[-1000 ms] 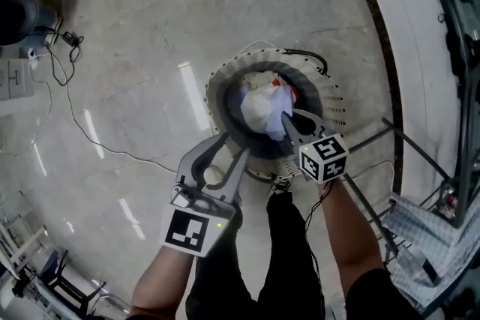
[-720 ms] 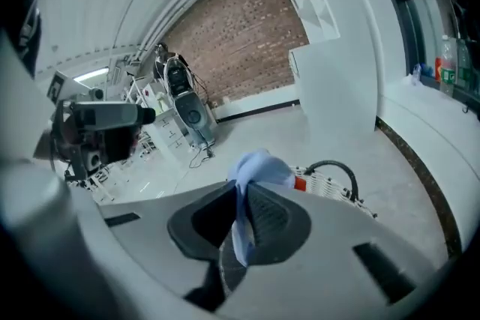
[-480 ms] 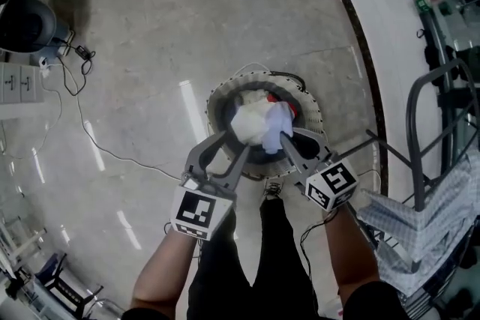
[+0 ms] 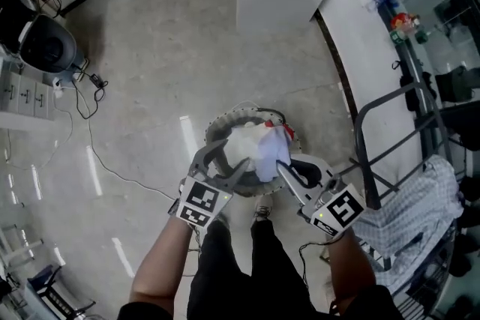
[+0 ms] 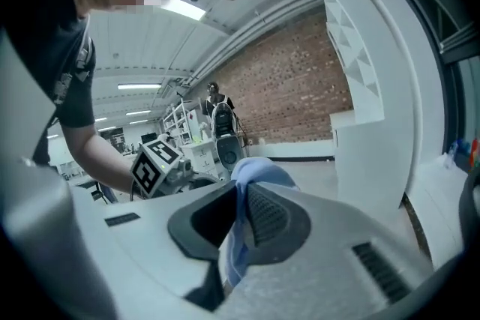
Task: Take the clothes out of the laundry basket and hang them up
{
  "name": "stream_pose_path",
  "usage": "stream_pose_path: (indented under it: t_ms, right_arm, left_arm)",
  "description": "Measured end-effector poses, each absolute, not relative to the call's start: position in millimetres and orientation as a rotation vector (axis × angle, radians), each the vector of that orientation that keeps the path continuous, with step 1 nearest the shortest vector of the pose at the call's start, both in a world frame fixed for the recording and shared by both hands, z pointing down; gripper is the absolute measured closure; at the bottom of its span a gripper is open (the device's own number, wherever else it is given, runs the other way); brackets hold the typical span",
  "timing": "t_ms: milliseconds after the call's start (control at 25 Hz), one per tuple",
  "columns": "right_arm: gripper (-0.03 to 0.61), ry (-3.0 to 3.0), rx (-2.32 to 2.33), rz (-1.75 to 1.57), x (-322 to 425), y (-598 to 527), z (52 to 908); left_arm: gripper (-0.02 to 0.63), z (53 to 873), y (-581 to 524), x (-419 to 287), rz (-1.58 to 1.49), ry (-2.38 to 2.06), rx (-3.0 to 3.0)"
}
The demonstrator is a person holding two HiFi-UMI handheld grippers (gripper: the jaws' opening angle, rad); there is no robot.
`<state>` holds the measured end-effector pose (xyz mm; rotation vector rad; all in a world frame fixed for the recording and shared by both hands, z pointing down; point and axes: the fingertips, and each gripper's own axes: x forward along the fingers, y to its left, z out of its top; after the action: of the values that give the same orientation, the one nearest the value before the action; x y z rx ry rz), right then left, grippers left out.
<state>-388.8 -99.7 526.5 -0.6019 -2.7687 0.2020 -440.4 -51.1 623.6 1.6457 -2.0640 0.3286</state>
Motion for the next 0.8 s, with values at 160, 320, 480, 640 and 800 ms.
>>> stream_pose_path:
  t_ms: [160, 320, 480, 640, 800]
  right_arm:
    - [0.549, -2.806, -0.707, 0.100, -376.5, -100.7, 466.4]
    - [0.549, -2.823, -0.802, 0.069, -360.0, -96.8, 418.1]
    - [0.549, -2.842, -0.881, 0.023, -341.7, -101.8, 382.7]
    - [0.549, -2.916, -0.885, 0.008, -330.4, -110.7, 351.4]
    - [0.549, -2.953, -0.837, 0.050, -315.6, -125.2, 338.1]
  left_arm:
    - [0.372, 583.0, -64.8, -438.0, 0.433, -2.042, 1.737]
    - [0.367, 547.6, -76.5, -426.7, 0.532, -1.972, 1.867]
    - [0.368, 513.2, -96.4, -414.2, 0.553, -1.975, 1.921]
    - [0.582, 477.7, -99.7, -407.7, 0.562, -2.043, 1.904]
    - [0.601, 444.2, -93.2, -415.3, 0.598, -2.204, 1.787]
